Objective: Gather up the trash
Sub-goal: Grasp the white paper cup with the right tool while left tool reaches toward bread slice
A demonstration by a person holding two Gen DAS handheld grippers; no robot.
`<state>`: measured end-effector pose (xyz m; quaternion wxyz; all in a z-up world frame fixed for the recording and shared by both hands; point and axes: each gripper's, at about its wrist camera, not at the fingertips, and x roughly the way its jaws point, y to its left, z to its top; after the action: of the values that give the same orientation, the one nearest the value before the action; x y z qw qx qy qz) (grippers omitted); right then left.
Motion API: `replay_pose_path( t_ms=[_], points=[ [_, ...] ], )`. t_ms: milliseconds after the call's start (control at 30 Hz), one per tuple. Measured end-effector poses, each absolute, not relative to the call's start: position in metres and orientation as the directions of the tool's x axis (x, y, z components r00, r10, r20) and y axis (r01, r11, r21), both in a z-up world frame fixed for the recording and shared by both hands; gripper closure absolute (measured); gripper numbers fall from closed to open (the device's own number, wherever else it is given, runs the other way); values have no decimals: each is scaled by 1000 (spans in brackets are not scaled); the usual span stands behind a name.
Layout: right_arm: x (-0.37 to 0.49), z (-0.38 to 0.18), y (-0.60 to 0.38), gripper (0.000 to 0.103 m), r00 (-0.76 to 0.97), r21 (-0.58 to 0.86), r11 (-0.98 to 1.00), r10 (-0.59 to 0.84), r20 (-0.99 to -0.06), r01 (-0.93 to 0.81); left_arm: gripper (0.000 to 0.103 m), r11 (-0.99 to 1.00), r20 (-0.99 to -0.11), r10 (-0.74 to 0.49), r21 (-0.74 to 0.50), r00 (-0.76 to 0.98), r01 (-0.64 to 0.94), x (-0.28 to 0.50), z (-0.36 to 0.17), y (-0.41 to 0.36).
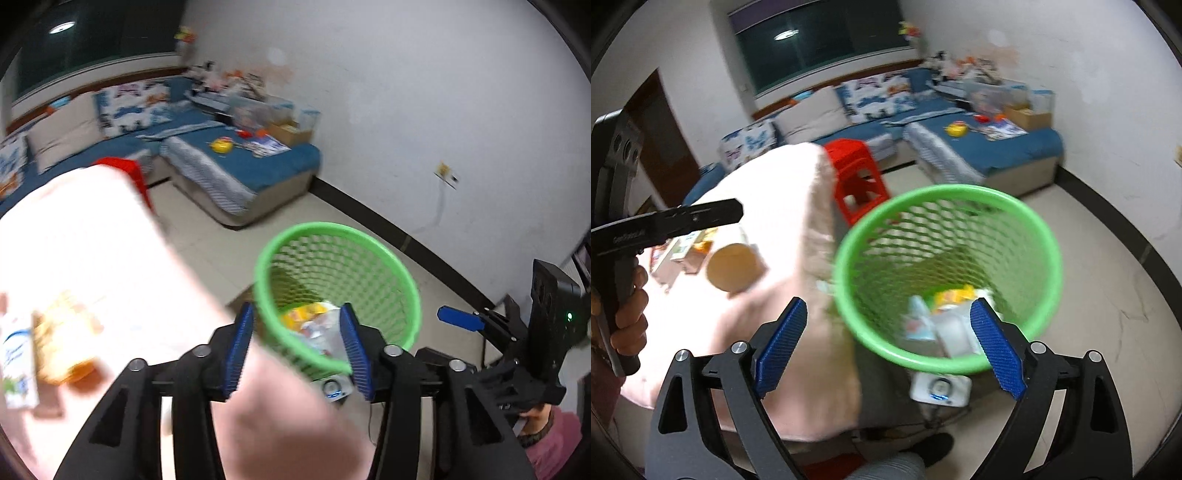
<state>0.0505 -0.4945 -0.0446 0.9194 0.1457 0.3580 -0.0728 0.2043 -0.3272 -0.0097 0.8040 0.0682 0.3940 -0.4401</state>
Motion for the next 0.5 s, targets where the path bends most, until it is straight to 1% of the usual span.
replay_pose_path(
  t_ms=[100, 200, 400, 500],
  points=[
    [73, -37, -472, 13, 735, 220, 961, 28, -677, 166, 52, 667, -695, -615, -207, 372, 716, 212, -7, -286],
    [101, -29, -442, 13, 724, 204, 976, 83, -684, 81, 46, 733, -699, -563, -177, 441, 657, 221, -7, -245],
    [146, -22, -393, 12, 688, 162, 986, 145, -712, -41, 46, 803, -704, -496, -150, 508, 576, 229, -11, -181],
    [169, -24, -375, 12, 657, 164, 982, 185, -731, -93, 45, 822, -699, -491, -174, 520, 542, 230, -11, -155]
  ],
)
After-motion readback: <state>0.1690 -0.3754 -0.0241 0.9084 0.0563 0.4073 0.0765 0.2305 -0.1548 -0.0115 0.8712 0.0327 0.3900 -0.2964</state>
